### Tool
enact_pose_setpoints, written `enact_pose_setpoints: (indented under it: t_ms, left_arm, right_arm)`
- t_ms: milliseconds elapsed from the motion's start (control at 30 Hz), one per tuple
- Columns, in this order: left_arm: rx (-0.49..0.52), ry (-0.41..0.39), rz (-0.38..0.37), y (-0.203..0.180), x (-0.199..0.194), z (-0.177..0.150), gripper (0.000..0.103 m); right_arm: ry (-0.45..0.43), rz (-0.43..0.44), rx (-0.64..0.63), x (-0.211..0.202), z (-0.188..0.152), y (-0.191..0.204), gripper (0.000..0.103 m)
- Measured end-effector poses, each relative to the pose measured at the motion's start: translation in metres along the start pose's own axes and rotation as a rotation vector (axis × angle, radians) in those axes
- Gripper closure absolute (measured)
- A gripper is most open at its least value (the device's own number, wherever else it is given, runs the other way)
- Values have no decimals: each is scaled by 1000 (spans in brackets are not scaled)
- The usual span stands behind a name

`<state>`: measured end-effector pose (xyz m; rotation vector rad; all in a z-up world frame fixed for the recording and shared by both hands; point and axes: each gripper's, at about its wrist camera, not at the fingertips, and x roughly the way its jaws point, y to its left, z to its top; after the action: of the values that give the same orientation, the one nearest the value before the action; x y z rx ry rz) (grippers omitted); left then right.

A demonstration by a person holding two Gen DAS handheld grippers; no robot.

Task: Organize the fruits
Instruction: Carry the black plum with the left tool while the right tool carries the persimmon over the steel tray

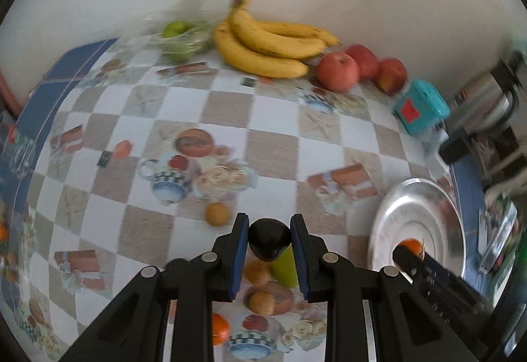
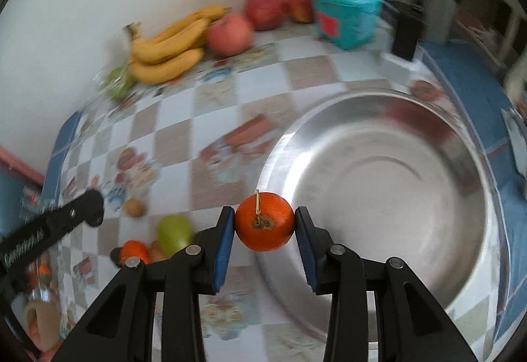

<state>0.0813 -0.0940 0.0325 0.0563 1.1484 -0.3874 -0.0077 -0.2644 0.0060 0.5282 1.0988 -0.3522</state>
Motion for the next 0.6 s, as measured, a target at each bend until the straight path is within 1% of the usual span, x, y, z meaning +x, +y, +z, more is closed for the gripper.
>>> enact_pose_setpoints:
  t_ms: [167,300,400,500,600]
  left_arm:
    - [109,8,-38,-41,6,-13,75]
    - [217,-2,-106,-82,11,-27,75]
    - [282,6,-136,-105,18,-38,75]
    - [340,5,-139,-122,25,-49,75]
    - [381,8,-144,-132,32,-59,75]
  right_arm:
    - [-9,-43,90,-2,1,-37,64]
    - [-24,-94,170,-7,0,-67,64]
    - [-31,-118,222,-10,-2,-87,64]
    - [-22,-106,255,-8,-3,-102,64]
    - [-11,-129,268,-6,-4,-108,64]
